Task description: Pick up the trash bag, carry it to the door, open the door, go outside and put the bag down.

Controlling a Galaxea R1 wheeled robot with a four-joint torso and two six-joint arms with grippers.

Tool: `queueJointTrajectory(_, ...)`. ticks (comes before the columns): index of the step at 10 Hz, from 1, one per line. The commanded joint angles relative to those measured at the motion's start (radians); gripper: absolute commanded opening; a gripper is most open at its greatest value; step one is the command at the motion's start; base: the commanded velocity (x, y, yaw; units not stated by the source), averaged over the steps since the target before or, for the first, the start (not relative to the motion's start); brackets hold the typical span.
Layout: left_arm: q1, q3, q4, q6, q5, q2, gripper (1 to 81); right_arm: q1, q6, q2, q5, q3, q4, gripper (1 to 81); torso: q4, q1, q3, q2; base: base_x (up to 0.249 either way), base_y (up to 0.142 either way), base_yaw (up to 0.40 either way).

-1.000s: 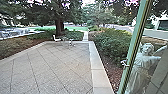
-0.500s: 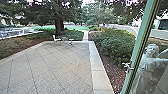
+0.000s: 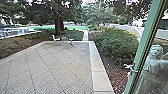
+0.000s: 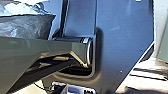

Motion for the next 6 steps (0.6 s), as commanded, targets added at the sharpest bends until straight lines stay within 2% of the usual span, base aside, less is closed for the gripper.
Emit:
queueJointTrajectory(1, -0.043, 0.002, 0.003, 0.006, 0.075, -0.001, 1.0, 0.037, 0.0, 0.011, -0.06, 0.004, -0.005, 81.1, 0.0, 0.0, 0.0, 0.0, 0.085, 0.0, 0.0)
queueJointTrajectory(6, -0.043, 0.002, 0.001, 0.006, 0.075, -0.001, 1.0, 0.038, 0.0, 0.011, -0.06, 0.004, -0.002, 81.1, 0.0, 0.0, 0.0, 0.0, 0.103, 0.0, 0.0)
